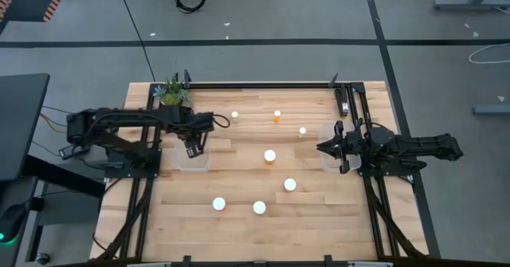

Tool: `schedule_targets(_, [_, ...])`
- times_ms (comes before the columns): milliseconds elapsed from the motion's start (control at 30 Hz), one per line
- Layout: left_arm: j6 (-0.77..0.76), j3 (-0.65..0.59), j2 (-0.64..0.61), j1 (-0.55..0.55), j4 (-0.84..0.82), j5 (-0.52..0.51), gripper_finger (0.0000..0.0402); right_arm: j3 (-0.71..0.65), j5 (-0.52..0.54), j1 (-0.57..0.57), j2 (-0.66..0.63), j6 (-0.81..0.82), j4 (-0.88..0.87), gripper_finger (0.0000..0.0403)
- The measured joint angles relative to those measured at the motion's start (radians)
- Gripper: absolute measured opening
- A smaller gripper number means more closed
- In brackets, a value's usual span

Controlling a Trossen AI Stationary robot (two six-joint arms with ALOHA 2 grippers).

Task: Pick and place medicine bottles into bin by pill shape (circle, oval)
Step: Put the small yellow pill bottle into the left transparent bin

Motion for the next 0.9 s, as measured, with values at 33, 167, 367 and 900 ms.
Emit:
schedule_targets(33, [-0.006,-0.017,-0.013,0.011,0.015,0.003,0.014,0.0,0.0,0.0,0.0,0.0,0.0,0.0046])
schedule_targets(167, [-0.013,-0.069,-0.049,0.048,0.047,0.004,0.0132,0.0,0.0,0.0,0.0,0.0,0.001,0.0046])
schedule_targets(367, [-0.019,-0.131,-0.046,0.106,0.127,0.034,0.0145,0.0,0.0,0.0,0.0,0.0,0.001,0.0046])
schedule_targets(900, [-0.042,-0.18,-0.046,0.228,0.173,0.046,0.0148,0.0,0.0,0.0,0.0,0.0,0.001,0.0046])
